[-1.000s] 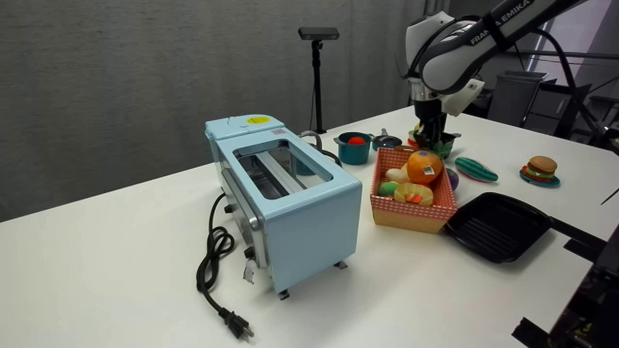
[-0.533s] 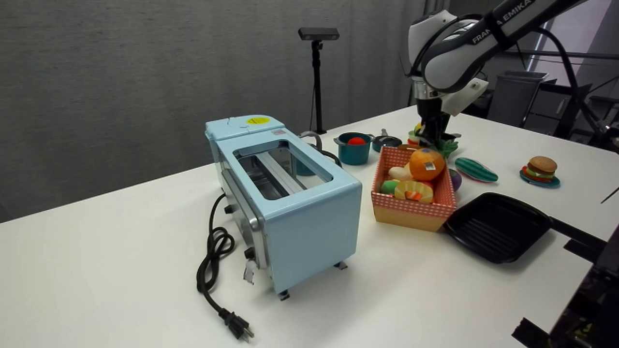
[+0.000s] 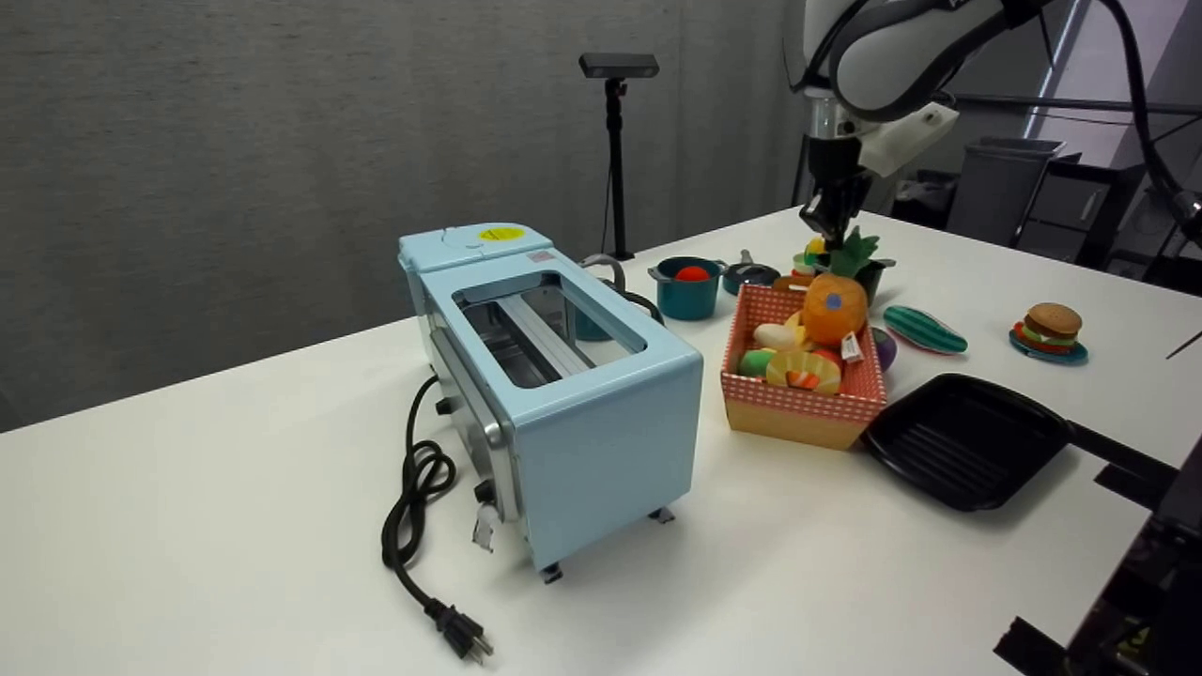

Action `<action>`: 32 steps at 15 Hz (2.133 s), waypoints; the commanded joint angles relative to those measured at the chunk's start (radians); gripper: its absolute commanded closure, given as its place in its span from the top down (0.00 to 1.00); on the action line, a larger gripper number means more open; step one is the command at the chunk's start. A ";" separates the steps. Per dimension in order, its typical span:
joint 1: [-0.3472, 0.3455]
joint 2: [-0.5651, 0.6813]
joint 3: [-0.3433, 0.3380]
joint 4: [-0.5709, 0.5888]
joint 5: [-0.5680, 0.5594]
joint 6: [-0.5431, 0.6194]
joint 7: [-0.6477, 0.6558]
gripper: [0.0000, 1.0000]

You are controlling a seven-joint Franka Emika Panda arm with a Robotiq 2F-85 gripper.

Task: Remove the pineapple plush toy from the box

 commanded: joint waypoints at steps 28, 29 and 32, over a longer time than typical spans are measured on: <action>-0.147 -0.066 -0.027 0.241 0.276 -0.205 -0.076 0.00; -0.147 -0.062 -0.026 0.251 0.276 -0.220 -0.079 0.06; -0.144 -0.056 -0.023 0.266 0.276 -0.244 -0.076 0.33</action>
